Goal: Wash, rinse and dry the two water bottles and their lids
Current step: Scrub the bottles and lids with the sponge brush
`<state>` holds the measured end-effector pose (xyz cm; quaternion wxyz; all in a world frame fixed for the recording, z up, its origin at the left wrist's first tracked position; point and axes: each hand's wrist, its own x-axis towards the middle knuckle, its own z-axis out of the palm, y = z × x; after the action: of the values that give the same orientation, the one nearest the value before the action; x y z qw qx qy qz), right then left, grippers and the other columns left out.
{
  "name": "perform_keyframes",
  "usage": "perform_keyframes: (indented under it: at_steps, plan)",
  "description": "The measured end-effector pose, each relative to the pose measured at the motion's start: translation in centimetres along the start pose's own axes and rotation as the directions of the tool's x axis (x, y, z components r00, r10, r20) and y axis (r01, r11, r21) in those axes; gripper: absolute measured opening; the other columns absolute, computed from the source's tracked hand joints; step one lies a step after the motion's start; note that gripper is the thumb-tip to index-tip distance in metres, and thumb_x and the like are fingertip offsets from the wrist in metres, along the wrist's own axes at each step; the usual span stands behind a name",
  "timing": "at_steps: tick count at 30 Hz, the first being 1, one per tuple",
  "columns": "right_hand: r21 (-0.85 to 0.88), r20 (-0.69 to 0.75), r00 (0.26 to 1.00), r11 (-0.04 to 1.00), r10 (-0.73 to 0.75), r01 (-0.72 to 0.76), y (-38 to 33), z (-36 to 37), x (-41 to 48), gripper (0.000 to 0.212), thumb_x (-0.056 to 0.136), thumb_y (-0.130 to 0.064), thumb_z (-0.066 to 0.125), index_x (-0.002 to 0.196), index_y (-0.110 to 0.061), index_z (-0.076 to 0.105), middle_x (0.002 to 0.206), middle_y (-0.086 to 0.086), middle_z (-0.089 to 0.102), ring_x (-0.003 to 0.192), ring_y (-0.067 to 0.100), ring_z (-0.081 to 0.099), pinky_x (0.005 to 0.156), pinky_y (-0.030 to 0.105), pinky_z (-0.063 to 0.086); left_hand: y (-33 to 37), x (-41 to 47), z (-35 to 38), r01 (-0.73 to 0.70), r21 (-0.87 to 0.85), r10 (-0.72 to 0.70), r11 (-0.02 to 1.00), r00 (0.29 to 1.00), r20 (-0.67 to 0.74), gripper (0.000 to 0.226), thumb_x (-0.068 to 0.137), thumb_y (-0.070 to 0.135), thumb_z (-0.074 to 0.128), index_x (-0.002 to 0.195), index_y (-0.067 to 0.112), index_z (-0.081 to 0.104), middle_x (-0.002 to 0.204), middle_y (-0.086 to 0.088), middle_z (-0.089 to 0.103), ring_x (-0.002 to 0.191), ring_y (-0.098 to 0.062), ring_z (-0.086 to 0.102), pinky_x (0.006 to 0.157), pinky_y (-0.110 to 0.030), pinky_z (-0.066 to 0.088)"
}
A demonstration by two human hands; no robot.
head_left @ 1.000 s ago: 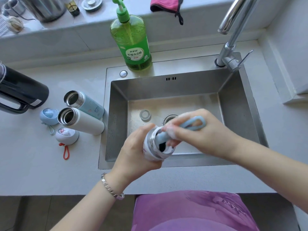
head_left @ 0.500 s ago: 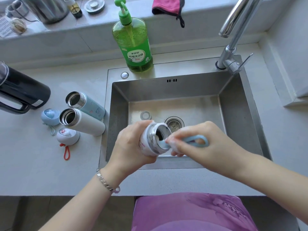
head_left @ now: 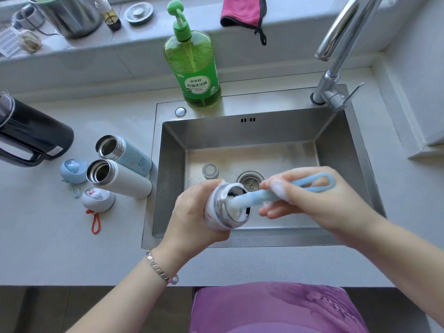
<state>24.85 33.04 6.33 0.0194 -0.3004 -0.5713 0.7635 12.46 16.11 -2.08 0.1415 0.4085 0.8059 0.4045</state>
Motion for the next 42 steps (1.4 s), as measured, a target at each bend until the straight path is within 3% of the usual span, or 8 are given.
perform_keyframes:
  at_steps: [5, 10, 15, 19, 26, 30, 38, 42]
  plan:
    - [-0.001, 0.031, 0.999, 1.000, 0.031, -0.031, 0.5, 1.2, -0.3, 0.014, 0.087, 0.001, 0.055, 0.081, 0.004, 0.067, 0.064, 0.022, 0.068, 0.053, 0.019, 0.068, 0.052, 0.018, 0.053, 0.4, -0.5, 0.7, -0.017, -0.013, 0.017, 1.000, 1.000, 0.026, 0.070, 0.048, 0.030, 0.074, 0.113, 0.034, 0.048, 0.107, 0.033, 0.052, 0.089, 0.000, 0.054, 0.076, -0.022, 0.047]
    - [0.023, -0.008, 1.000, 1.000, 0.018, -0.018, -0.2, 0.3, -0.2, 0.015, 0.087, -0.001, 0.054, 0.081, 0.002, 0.067, 0.066, 0.021, 0.069, 0.054, 0.020, 0.068, 0.053, 0.018, 0.053, -0.2, -0.5, 0.1, 0.107, -0.074, -0.110, 0.991, 0.993, -0.041, 0.077, 0.045, 0.023, 0.080, 0.110, 0.048, 0.047, 0.098, 0.017, 0.061, 0.086, -0.004, 0.058, 0.077, -0.022, 0.048]
    - [-0.037, 0.057, 0.997, 0.999, 0.042, -0.040, 0.1, 0.6, -0.7, 0.016, 0.087, -0.001, 0.054, 0.081, 0.001, 0.068, 0.065, 0.022, 0.069, 0.054, 0.018, 0.068, 0.054, 0.017, 0.053, -0.4, -0.9, 0.4, 0.042, -0.062, -0.045, 0.997, 0.998, -0.038, 0.075, 0.048, 0.022, 0.080, 0.113, 0.038, 0.048, 0.102, 0.014, 0.061, 0.087, -0.011, 0.061, 0.077, -0.035, 0.052]
    - [-0.122, 0.109, 0.993, 0.992, 0.054, -0.041, 0.8, -0.2, -0.4, 0.015, 0.087, 0.001, 0.056, 0.081, 0.005, 0.069, 0.068, 0.020, 0.069, 0.060, 0.022, 0.069, 0.058, 0.022, 0.056, -0.7, -1.1, 0.2, 0.047, -0.025, -0.047, 0.999, 0.999, -0.014, 0.073, 0.046, 0.026, 0.079, 0.111, 0.037, 0.049, 0.107, 0.027, 0.056, 0.089, -0.004, 0.057, 0.078, -0.027, 0.049]
    - [-0.504, 0.140, 0.944, 0.799, -0.299, 0.327, 1.5, -0.4, -0.6, 0.021, 0.084, -0.023, 0.064, 0.081, -0.005, 0.073, 0.071, 0.002, 0.070, 0.067, 0.014, 0.066, 0.066, 0.025, 0.051, -0.6, -1.7, -0.3, 0.113, 0.017, -0.114, 0.993, 0.989, 0.092, 0.072, 0.048, 0.025, 0.077, 0.111, 0.039, 0.047, 0.100, 0.016, 0.059, 0.087, -0.008, 0.057, 0.075, -0.025, 0.048]
    - [-0.439, 0.186, 0.965, 0.863, -0.184, 0.249, 2.2, 0.8, -1.2, 0.017, 0.086, -0.014, 0.063, 0.077, -0.003, 0.073, 0.068, 0.007, 0.069, 0.061, 0.010, 0.067, 0.061, 0.024, 0.053, -1.6, -1.7, -0.7, 0.175, 0.080, -0.182, 0.981, 0.979, 0.089, 0.074, 0.045, 0.026, 0.077, 0.112, 0.040, 0.047, 0.094, 0.017, 0.061, 0.085, -0.011, 0.058, 0.075, -0.032, 0.050]
    - [-0.197, -0.055, 0.996, 0.978, -0.076, 0.064, 0.5, -1.5, 1.6, 0.015, 0.086, 0.000, 0.058, 0.077, 0.004, 0.069, 0.068, 0.016, 0.070, 0.059, 0.021, 0.070, 0.057, 0.023, 0.057, -5.4, -1.2, -0.2, 0.258, 0.037, -0.260, 0.966, 0.956, 0.137, 0.064, 0.049, 0.021, 0.073, 0.108, 0.037, 0.053, 0.090, 0.013, 0.063, 0.083, -0.019, 0.060, 0.072, -0.041, 0.052]
    - [-0.220, -0.261, 0.960, 0.975, -0.099, 0.041, 2.0, -3.1, 3.8, 0.015, 0.086, -0.004, 0.060, 0.076, -0.001, 0.070, 0.067, 0.013, 0.070, 0.060, 0.019, 0.070, 0.055, 0.018, 0.054, -8.0, 0.9, 0.1, 0.358, -0.031, -0.354, 0.933, 0.931, 0.086, 0.057, 0.049, 0.011, 0.071, 0.092, 0.043, 0.052, 0.086, 0.012, 0.064, 0.080, -0.008, 0.060, 0.070, -0.017, 0.048]
